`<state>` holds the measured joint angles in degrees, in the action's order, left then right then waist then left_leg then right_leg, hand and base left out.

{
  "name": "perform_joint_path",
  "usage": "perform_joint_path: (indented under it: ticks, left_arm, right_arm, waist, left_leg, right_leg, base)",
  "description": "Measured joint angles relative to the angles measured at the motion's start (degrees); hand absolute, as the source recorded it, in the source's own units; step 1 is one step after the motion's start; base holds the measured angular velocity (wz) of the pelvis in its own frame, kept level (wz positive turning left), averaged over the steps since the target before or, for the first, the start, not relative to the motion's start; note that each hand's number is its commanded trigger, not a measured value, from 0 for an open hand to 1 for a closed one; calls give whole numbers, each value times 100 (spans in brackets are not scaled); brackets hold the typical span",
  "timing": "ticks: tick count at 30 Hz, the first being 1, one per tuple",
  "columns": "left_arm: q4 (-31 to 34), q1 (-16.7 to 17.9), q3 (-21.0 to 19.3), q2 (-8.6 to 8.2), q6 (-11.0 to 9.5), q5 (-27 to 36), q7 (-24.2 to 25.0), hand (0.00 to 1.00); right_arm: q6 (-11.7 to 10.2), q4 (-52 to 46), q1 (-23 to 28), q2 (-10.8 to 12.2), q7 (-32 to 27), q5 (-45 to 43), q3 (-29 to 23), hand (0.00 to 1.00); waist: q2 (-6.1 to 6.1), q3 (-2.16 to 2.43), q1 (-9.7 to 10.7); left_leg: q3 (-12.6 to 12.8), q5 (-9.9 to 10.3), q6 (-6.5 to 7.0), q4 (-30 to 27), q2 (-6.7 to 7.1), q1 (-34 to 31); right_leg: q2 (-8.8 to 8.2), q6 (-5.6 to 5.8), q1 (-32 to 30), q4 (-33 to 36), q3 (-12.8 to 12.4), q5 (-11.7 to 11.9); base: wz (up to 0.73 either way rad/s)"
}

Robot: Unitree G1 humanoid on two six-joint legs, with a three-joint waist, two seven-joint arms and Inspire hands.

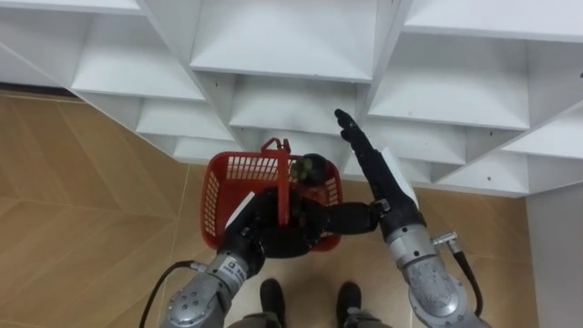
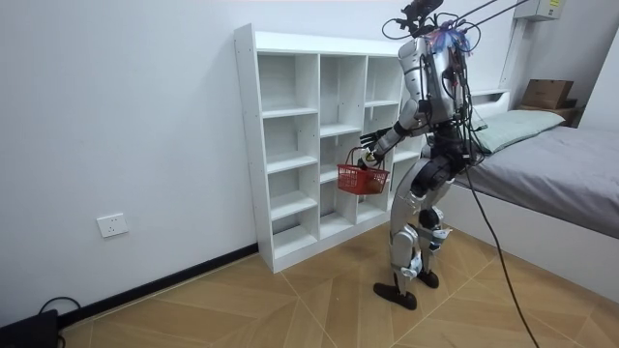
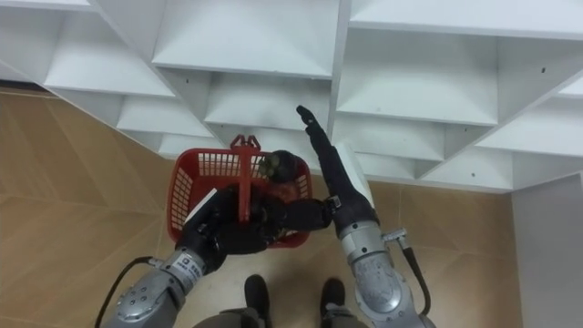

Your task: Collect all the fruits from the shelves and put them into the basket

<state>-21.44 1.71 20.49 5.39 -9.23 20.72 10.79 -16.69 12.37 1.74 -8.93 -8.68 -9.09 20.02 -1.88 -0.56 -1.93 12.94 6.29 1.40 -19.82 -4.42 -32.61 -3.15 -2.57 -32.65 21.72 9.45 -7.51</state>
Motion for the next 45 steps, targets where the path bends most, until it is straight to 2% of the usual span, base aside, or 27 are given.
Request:
perform_joint_path:
  ticks: [11,14,18,22,26,31,34,36,40,45]
  left_arm:
    - [10,-17,15,52,-3,-10,4,100]
    - [5,-6,7,116,-9,-10,1,100]
    - [-30,15,6,295,-9,-10,0,100]
    - [-61,60,4,304,-8,-12,23,100]
    - [-57,95,-13,304,-9,-61,143,100]
    - [-25,110,-22,301,-13,-186,209,100]
    - [-12,176,-129,317,-66,-360,241,100]
    - [-14,244,-324,349,-162,-372,211,100]
    - [-13,432,-588,563,-387,-348,104,100]
    - [-19,590,-923,558,-540,-347,-17,100]
  right_arm:
    - [-10,20,36,-37,-170,0,67,0]
    - [-70,180,33,-55,-248,-18,94,0]
    - [-95,515,12,-55,-324,-12,72,0]
    - [-119,547,47,-81,-310,-5,56,0]
    - [-346,724,63,-66,-305,-39,-137,0]
    - [-511,717,162,-72,-315,-87,-250,0]
    - [-596,657,312,-72,-330,-125,-321,0]
    - [-597,633,429,-113,-426,-133,-370,0]
    - [-570,626,792,-359,-634,-132,-575,0]
    - [-573,368,968,-496,-799,-490,-816,0]
  waist:
    - [6,-3,16]
    - [29,-18,31]
    - [85,-56,64]
    - [103,-68,111]
    - [124,-80,176]
    - [190,-78,213]
    - [261,-80,218]
    - [342,-62,220]
    - [356,-44,217]
    - [383,-28,205]
  left_leg:
    - [4,3,-4,3,-2,33]
    - [4,6,-9,9,0,103]
    - [-15,19,-27,35,-10,320]
    - [-48,22,-36,133,-4,586]
    - [-55,27,-56,264,15,906]
    - [-53,62,-105,292,9,1104]
    - [-32,84,-141,380,19,1322]
    - [-26,113,-182,438,25,1522]
    - [-32,141,-223,505,13,1964]
    - [-37,149,-243,652,15,2272]
  right_leg:
    - [4,0,34,-17,-3,0]
    - [5,-2,107,-20,-5,-2]
    - [27,-6,347,-113,8,-14]
    - [56,2,658,-272,25,-9]
    - [73,29,995,-413,13,-13]
    - [87,18,1187,-429,8,-39]
    - [132,18,1363,-508,-84,-47]
    - [160,3,1514,-516,-145,-82]
    - [194,-7,2006,-716,-146,-93]
    - [216,-19,2250,-796,-167,-121]
  base:
    - [0]
    - [0]
    - [0]
    - [5]
    - [2]
    - [-3]
    - [-15]
    - [-15]
    - [-6]
    - [-3]
